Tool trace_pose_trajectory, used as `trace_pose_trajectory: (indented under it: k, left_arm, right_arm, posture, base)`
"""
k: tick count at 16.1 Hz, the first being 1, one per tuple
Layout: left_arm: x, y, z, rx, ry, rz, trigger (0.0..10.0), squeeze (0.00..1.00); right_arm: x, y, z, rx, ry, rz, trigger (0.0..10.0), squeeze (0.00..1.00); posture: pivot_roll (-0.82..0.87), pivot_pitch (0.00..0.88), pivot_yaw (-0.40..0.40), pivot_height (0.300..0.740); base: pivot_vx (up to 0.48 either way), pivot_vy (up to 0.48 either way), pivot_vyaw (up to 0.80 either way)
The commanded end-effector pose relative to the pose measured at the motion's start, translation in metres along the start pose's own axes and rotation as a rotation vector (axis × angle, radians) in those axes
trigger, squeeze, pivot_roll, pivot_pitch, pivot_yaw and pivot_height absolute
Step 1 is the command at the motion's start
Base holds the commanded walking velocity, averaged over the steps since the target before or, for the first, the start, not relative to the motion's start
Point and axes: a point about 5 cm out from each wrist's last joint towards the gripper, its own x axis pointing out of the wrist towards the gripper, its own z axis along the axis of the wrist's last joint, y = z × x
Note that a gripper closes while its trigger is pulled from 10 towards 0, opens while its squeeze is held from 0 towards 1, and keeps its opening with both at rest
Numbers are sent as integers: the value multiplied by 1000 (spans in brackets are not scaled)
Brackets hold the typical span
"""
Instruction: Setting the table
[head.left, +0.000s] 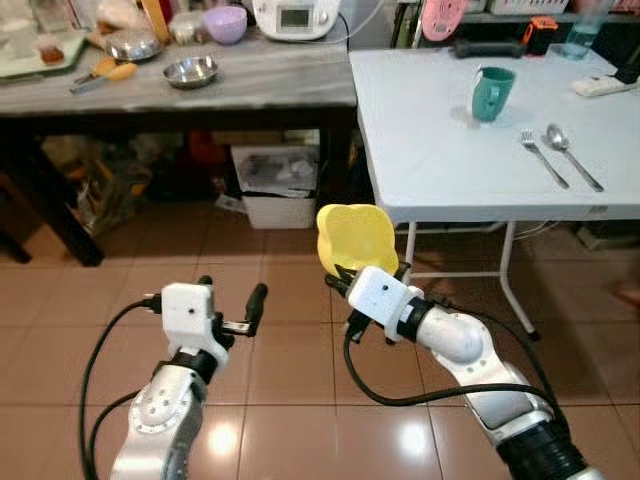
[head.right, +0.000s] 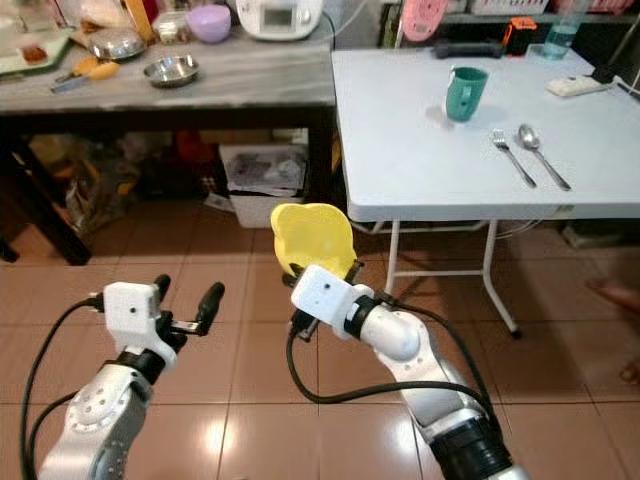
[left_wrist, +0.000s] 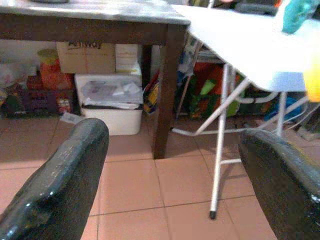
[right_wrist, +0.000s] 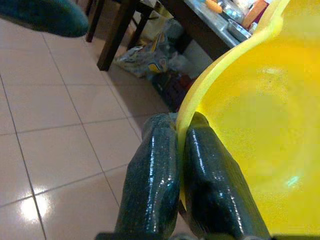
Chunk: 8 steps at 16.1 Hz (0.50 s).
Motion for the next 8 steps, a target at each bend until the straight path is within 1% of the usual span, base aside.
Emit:
trace_pose_trajectory:
  k: [1, 8]
  left_arm:
    - [-1, -2, 2, 7, -10, -14, 10000, 0]
    - [-1, -4, 1, -3, -7, -23, 10000, 0]
  right_arm:
    - [0, -3, 4, -11, -18, -3, 10000, 0]
    - [0, -2, 4, -18, -19, 0, 10000, 0]
  posture:
    - [-118, 87, 52, 740]
    - [-120, 86, 56, 740]
  base:
    - [454, 0, 0]
    - [438, 0, 0]
